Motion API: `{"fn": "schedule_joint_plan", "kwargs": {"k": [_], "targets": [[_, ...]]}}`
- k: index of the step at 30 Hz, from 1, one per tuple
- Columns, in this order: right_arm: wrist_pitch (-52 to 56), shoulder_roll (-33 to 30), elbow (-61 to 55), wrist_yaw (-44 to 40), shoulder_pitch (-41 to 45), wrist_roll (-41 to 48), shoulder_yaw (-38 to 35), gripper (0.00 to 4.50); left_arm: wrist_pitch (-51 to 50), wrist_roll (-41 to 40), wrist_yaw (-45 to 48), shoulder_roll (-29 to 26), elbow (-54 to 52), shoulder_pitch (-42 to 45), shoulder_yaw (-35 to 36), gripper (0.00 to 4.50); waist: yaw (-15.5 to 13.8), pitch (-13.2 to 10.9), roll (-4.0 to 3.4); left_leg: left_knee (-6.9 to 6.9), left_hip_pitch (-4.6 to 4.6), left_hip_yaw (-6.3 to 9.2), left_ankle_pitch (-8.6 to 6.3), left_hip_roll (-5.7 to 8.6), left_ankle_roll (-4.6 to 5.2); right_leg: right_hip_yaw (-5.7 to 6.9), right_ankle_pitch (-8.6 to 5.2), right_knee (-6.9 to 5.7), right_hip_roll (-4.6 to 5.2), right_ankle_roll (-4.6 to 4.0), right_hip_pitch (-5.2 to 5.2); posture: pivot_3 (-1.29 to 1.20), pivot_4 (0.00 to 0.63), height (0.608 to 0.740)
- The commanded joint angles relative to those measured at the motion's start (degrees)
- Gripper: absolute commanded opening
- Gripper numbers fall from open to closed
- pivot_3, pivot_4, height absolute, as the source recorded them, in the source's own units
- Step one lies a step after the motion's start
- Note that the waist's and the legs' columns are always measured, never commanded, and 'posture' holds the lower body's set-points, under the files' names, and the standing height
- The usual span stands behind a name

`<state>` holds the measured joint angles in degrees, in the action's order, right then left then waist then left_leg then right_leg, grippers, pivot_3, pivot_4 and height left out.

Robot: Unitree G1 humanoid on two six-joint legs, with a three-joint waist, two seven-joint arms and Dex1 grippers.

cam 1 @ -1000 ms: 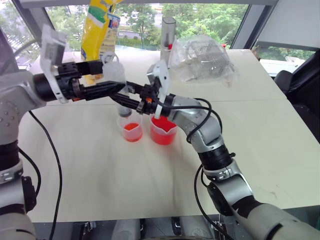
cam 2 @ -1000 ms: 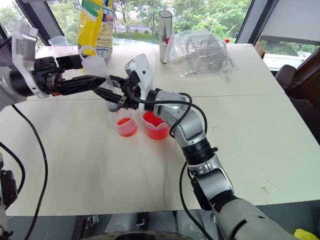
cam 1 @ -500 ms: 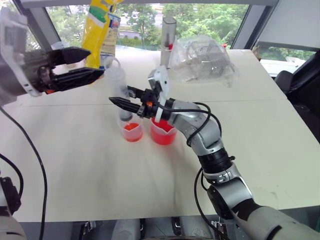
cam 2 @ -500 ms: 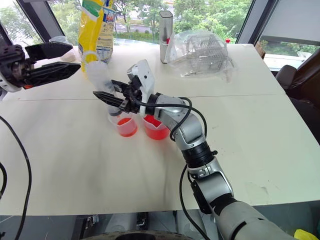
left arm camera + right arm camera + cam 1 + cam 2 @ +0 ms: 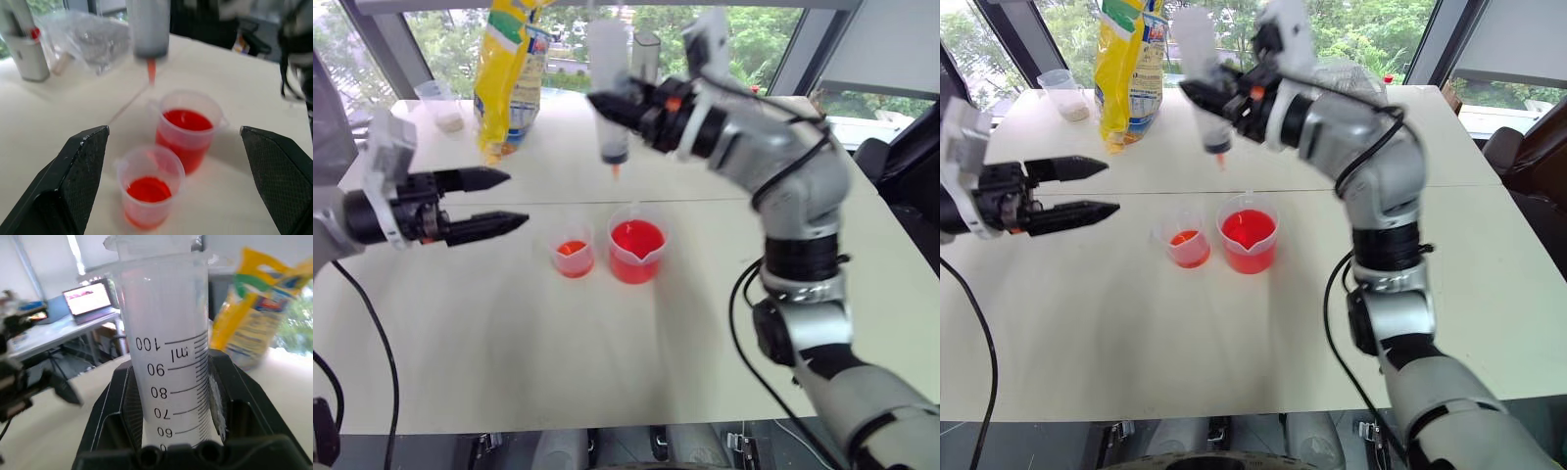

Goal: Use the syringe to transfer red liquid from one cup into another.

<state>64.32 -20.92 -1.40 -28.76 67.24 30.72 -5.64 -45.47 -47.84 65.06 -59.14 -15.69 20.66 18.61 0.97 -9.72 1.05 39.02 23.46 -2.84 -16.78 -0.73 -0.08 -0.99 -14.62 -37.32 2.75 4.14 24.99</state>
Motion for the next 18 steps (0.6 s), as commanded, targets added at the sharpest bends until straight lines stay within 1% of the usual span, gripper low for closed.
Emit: {"fn": "schedule_joint_plan", "kwargs": {"k": [1,3,6,8,10,12,18], "targets": [[19.1,-6.1,2.3,5.5,4.4,-1.4,-3.2,1.44,4.3,2.6,4.3,-1.2,-1.5,-0.7,-2.6,4.42,0.0,0.0,0.03,-0.03,0.00,0.01,-0.01,0.00,-0.01,0.02,-0.07,0.03,0.05,-0.15,0.00,0.00,0.150,0.740],[26.2,-10.1,3.0,6.2,4.9,-2.3,-0.1,1.44,5.4,3.1,5.5,-0.8,-1.5,-0.5,-4.0,4.42,0.3,0.0,0.05,-0.12,0.00,0.01,-0.02,0.01,-0.02,0.03,-0.08,0.12,0.12,-0.21,0.01,0.00,0.150,0.740],[28.2,-15.8,7.3,5.7,2.5,1.0,4.9,1.44,7.4,4.3,7.2,-0.1,-0.8,0.9,-6.5,4.42,0.9,0.0,0.04,-0.37,0.02,-0.05,-0.02,0.04,-0.03,0.02,-0.10,0.18,0.21,-0.28,0.14,0.00,0.150,0.740],[28.2,-17.5,9.9,6.7,-0.2,2.2,6.4,1.44,8.4,4.9,7.9,0.3,-0.2,2.1,-7.8,4.42,1.4,0.0,0.03,-0.52,0.03,-0.10,0.00,0.06,-0.04,0.01,-0.11,0.21,0.22,-0.29,0.21,0.00,0.150,0.740],[28.2,-18.1,11.9,8.2,-2.6,3.3,7.1,1.44,9.0,5.4,8.5,0.7,0.3,3.3,-8.6,4.42,1.6,0.0,0.03,-0.74,0.03,-0.11,0.04,0.09,-0.07,0.01,-0.10,0.28,0.22,-0.27,0.26,0.00,0.150,0.740],[28.2,-18.0,13.0,9.0,-4.6,4.4,7.5,1.44,9.1,5.4,8.7,1.1,0.9,4.6,-9.0,4.42,1.8,0.0,0.01,-0.86,0.04,-0.19,0.05,0.09,-0.07,0.00,0.01,0.25,0.19,-0.07,0.38,0.00,0.150,0.740],[28.2,-15.3,16.3,13.2,-8.7,4.8,7.0,1.44,8.7,4.8,8.7,1.6,1.1,7.0,-9.2,4.42,1.6,0.0,0.01,-0.85,0.09,-0.25,0.06,-0.03,-0.05,-0.02,0.03,0.21,-0.13,-0.02,0.44,0.00,0.150,0.740]]}}
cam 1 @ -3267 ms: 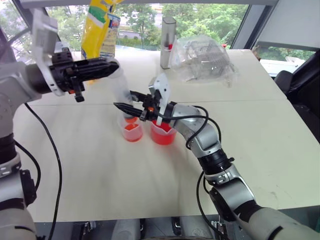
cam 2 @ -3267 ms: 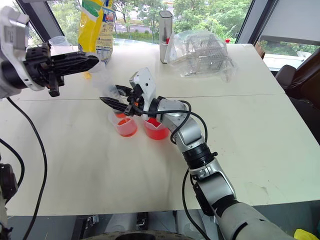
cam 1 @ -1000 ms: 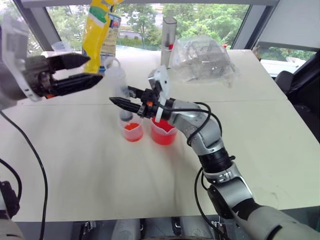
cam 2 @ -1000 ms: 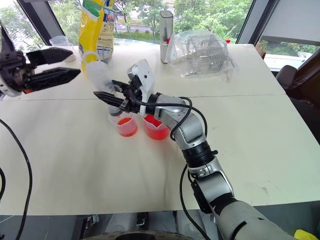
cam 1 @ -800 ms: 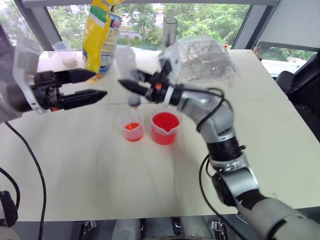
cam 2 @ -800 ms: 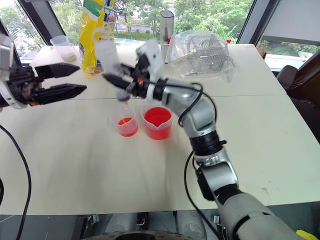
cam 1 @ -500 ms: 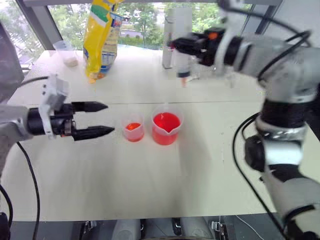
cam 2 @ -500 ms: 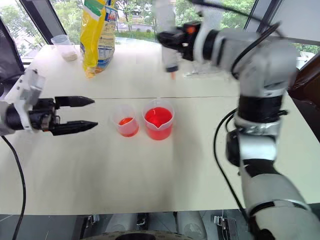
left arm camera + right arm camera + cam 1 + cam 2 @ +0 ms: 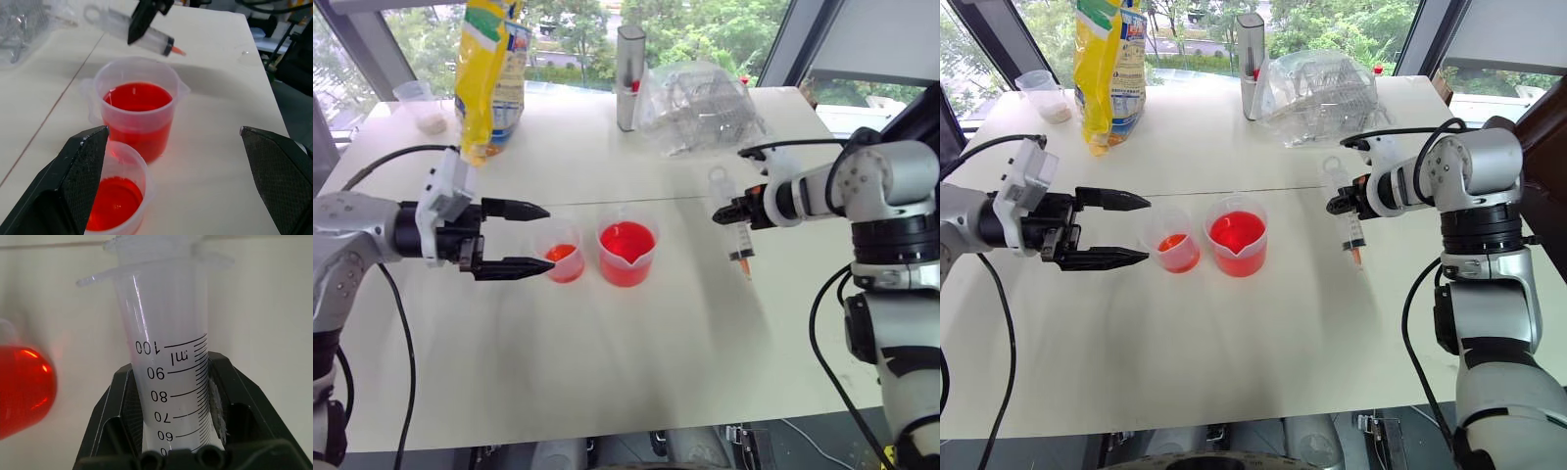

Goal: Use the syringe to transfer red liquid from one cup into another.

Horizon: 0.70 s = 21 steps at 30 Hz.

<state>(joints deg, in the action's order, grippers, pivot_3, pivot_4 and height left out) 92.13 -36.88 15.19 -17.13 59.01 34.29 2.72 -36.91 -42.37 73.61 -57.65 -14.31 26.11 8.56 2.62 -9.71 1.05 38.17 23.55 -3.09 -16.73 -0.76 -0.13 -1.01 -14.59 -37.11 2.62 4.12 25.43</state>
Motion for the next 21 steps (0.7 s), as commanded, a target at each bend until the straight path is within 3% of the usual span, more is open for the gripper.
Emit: {"fn": "schedule_joint_plan", "kwargs": {"k": [1,8,9,14,17,21], "targets": [[0.4,1.2,0.0,2.3,-1.3,1.6,-1.3,1.44,-0.2,-1.0,-0.2,0.3,-0.2,2.0,1.0,4.42,-0.1,0.0,0.00,0.05,-0.01,0.01,0.00,0.00,0.00,0.01,0.00,-0.02,-0.02,0.01,-0.03,0.00,0.150,0.740],[0.4,2.2,0.9,6.1,-4.0,5.5,-0.6,1.44,-0.7,-1.3,-0.9,0.7,0.5,3.4,1.3,4.42,-0.2,0.0,0.07,0.12,-0.02,0.01,0.01,0.02,0.02,0.00,0.04,-0.01,-0.10,0.12,-0.10,0.00,0.150,0.740],[0.4,2.2,1.3,6.8,-4.1,6.0,-0.8,2.42,-0.7,-1.4,-1.1,0.9,0.6,3.6,1.2,4.50,-0.2,0.0,0.07,0.12,-0.02,0.02,0.01,0.02,0.02,0.00,0.04,0.00,-0.11,0.12,-0.10,0.00,0.150,0.740],[0.4,0.3,0.1,9.0,-3.7,10.0,-1.3,4.46,-2.8,-3.2,-2.2,1.9,0.4,4.3,2.1,4.50,-0.2,0.0,0.07,0.13,-0.02,0.02,0.01,0.02,0.02,0.00,0.04,-0.01,-0.12,0.12,-0.11,0.00,0.150,0.740],[0.4,-2.4,-4.2,8.6,-3.8,13.0,-0.7,4.46,-3.3,-3.7,-2.6,1.9,0.0,4.1,2.6,4.50,-0.2,0.0,0.06,0.12,-0.02,0.02,0.01,0.02,0.02,0.00,0.04,-0.01,-0.13,0.12,-0.10,0.00,0.150,0.740],[0.2,-9.8,-21.7,-0.3,-4.9,16.5,-2.3,4.46,-3.8,-3.9,-3.5,1.3,-0.3,3.2,3.3,4.50,-0.3,0.0,0.04,0.12,-0.01,0.03,0.01,0.01,0.03,0.00,0.02,0.00,-0.14,0.15,-0.09,0.00,0.150,0.740]]}}
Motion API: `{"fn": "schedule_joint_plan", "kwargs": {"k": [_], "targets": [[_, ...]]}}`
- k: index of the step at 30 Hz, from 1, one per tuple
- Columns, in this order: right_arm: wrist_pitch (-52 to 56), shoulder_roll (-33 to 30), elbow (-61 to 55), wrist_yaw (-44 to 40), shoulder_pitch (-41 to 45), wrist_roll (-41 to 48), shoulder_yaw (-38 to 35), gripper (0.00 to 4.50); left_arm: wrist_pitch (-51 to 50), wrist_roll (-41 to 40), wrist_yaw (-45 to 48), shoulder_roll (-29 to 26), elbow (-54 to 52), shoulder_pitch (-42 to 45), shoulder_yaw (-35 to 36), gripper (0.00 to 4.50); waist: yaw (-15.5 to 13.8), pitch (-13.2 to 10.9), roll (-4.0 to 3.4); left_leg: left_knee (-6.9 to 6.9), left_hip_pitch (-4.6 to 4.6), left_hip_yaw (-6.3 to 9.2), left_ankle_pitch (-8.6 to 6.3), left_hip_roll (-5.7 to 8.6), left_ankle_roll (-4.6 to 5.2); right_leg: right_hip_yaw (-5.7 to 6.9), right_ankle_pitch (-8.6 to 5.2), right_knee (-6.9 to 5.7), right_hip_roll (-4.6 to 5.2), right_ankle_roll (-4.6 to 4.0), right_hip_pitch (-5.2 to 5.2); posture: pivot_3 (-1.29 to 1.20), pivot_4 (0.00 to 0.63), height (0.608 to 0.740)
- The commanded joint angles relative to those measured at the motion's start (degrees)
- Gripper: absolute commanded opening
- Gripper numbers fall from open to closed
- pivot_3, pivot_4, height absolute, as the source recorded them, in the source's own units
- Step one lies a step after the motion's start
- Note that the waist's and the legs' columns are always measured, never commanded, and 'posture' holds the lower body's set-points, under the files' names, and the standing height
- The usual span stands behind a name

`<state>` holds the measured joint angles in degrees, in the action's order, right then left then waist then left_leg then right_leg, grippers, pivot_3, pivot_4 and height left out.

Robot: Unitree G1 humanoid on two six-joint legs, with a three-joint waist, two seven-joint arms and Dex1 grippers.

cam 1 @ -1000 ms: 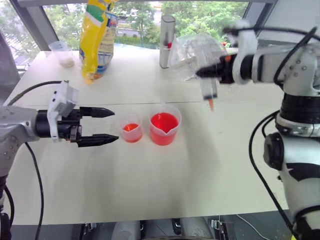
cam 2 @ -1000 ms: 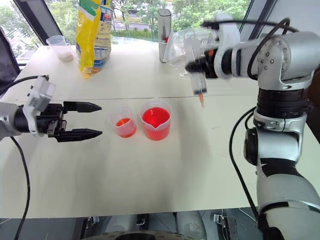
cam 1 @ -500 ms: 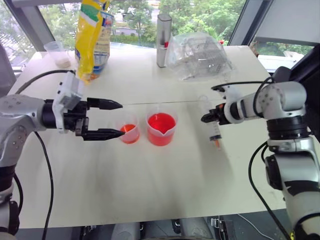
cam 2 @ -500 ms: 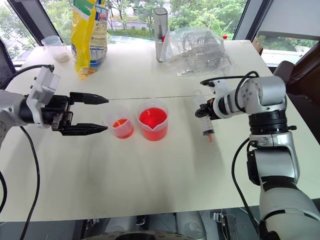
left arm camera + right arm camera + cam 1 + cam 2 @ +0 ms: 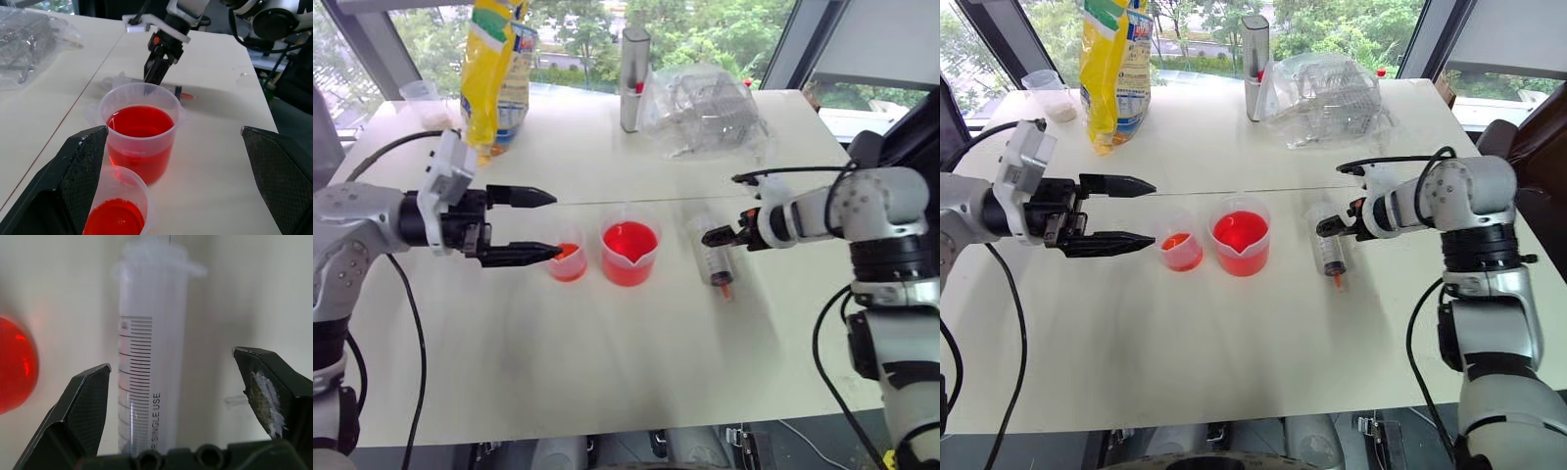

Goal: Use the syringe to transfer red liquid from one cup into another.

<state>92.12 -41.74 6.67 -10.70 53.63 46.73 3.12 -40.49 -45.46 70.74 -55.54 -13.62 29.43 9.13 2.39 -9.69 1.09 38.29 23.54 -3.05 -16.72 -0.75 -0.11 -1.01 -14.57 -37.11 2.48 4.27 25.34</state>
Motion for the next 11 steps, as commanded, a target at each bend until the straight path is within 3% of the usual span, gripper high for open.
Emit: {"fn": "schedule_joint_plan", "kwargs": {"k": [1,11], "targets": [[0.2,-6.1,-15.3,-8.5,0.1,4.8,-3.1,4.46,-0.3,-0.9,-0.6,-0.9,-1.0,-0.4,3.0,4.50,-0.1,0.0,0.01,-0.01,0.00,0.02,0.00,0.00,0.01,0.01,-0.03,0.00,0.00,0.04,0.00,0.00,0.150,0.740],[-13.9,-28.6,-35.2,-38.1,-11.6,10.5,-10.3,4.46,-0.8,-0.8,-0.8,-3.1,-1.9,-3.5,5.0,4.50,-0.2,0.0,0.05,0.03,-0.11,0.05,-0.01,-0.03,0.02,0.03,-0.04,0.01,-0.01,0.05,-0.14,0.00,0.150,0.740]]}}
